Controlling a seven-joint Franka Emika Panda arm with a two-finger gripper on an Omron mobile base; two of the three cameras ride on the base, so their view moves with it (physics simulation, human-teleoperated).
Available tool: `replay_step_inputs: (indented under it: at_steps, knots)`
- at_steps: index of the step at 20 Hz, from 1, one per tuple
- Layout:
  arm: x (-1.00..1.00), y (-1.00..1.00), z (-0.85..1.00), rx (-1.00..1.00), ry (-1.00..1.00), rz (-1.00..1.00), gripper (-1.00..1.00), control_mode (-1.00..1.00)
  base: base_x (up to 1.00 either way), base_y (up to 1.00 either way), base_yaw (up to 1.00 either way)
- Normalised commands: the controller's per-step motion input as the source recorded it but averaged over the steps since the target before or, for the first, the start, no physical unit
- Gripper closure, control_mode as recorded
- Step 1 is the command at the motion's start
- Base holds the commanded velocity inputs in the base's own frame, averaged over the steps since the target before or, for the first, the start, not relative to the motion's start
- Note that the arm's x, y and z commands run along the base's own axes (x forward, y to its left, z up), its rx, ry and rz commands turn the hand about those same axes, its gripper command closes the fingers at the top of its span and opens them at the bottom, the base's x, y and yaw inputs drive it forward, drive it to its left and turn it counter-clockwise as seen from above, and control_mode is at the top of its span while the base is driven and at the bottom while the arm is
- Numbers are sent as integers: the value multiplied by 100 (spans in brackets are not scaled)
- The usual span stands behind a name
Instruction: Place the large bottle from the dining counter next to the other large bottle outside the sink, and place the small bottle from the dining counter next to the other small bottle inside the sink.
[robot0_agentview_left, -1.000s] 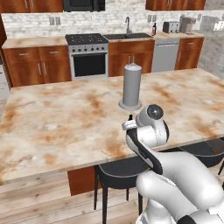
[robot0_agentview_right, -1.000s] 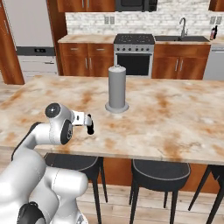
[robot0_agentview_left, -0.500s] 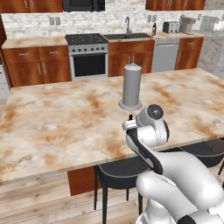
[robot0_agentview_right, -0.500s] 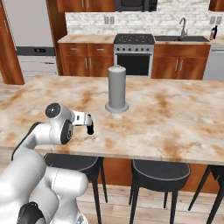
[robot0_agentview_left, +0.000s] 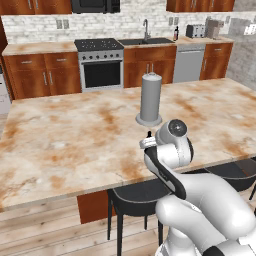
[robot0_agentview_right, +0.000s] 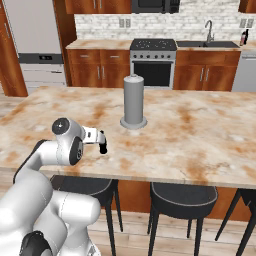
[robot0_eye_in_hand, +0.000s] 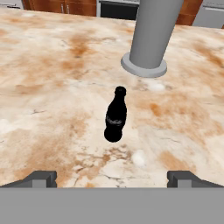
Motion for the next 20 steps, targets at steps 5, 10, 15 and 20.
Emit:
replay_step_inputs:
  at_steps: [5, 10, 15, 20]
  knots:
    - [0, 0, -1, 4, 0, 0, -100, -100, 0, 0, 0]
    - [0, 0, 0, 8, 0, 0, -100, -100, 0, 0, 0]
    - [0, 0, 0, 0, 0, 0, -100, -100, 0, 0, 0]
    - [0, 0, -4, -5, 0, -1, -100, -100, 0, 0, 0]
